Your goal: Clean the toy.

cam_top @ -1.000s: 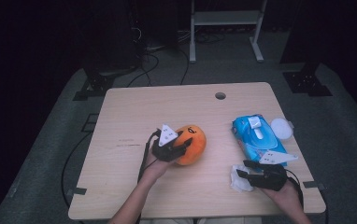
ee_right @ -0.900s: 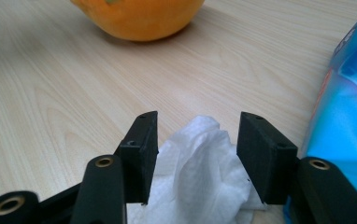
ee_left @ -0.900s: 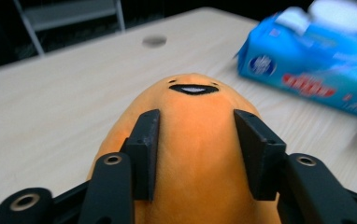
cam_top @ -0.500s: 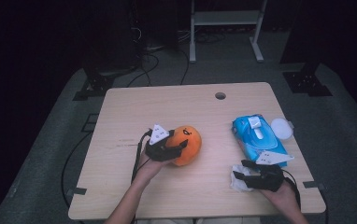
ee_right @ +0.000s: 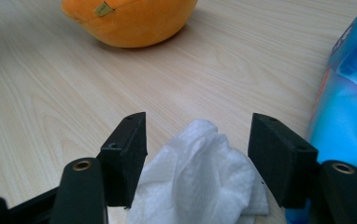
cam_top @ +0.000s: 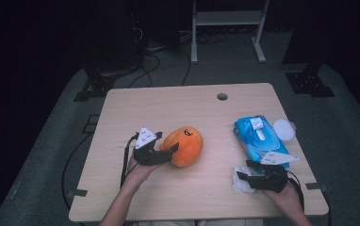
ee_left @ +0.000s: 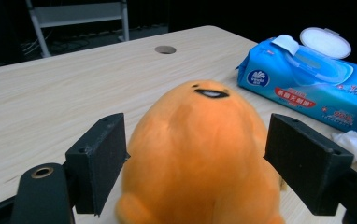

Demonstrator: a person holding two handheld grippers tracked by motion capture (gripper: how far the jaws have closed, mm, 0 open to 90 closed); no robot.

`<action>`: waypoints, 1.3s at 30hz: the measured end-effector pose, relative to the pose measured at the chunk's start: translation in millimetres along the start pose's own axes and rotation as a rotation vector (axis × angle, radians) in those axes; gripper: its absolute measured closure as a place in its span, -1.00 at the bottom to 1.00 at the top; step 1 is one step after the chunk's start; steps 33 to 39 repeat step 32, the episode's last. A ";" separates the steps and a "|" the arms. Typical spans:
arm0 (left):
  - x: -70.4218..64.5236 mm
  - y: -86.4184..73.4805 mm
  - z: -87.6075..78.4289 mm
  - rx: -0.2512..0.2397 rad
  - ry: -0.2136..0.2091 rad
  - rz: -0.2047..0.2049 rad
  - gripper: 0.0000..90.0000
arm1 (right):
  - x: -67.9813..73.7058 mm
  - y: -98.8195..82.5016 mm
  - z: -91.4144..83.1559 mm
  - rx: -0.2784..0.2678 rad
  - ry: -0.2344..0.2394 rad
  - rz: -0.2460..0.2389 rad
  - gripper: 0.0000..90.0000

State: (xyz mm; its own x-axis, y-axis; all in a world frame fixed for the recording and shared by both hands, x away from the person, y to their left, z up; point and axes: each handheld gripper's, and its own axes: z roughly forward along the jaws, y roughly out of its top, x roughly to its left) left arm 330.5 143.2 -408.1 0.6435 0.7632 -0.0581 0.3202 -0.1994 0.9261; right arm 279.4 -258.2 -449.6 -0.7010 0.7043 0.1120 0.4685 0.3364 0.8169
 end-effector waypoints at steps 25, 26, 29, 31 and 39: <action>26.6 -53.4 -34.0 0.008 0.089 -0.137 -0.61 | 2.1 0.7 1.2 -0.013 -0.019 0.009 -0.30; 26.7 -55.9 -33.8 0.011 0.097 -0.140 -0.61 | 2.3 0.5 1.3 -0.014 -0.018 0.013 -0.30; 27.7 -61.1 -32.2 0.018 0.104 -0.160 -0.61 | 3.6 -0.5 3.7 -0.016 -0.009 0.016 -0.32; 29.3 -63.4 -31.2 0.028 0.110 -0.165 -0.63 | 5.2 -0.8 5.9 -0.005 -0.010 0.004 -0.32; 30.5 -64.3 -31.3 0.031 0.115 -0.169 -0.63 | 5.7 -1.0 6.8 -0.002 -0.010 -0.005 -0.32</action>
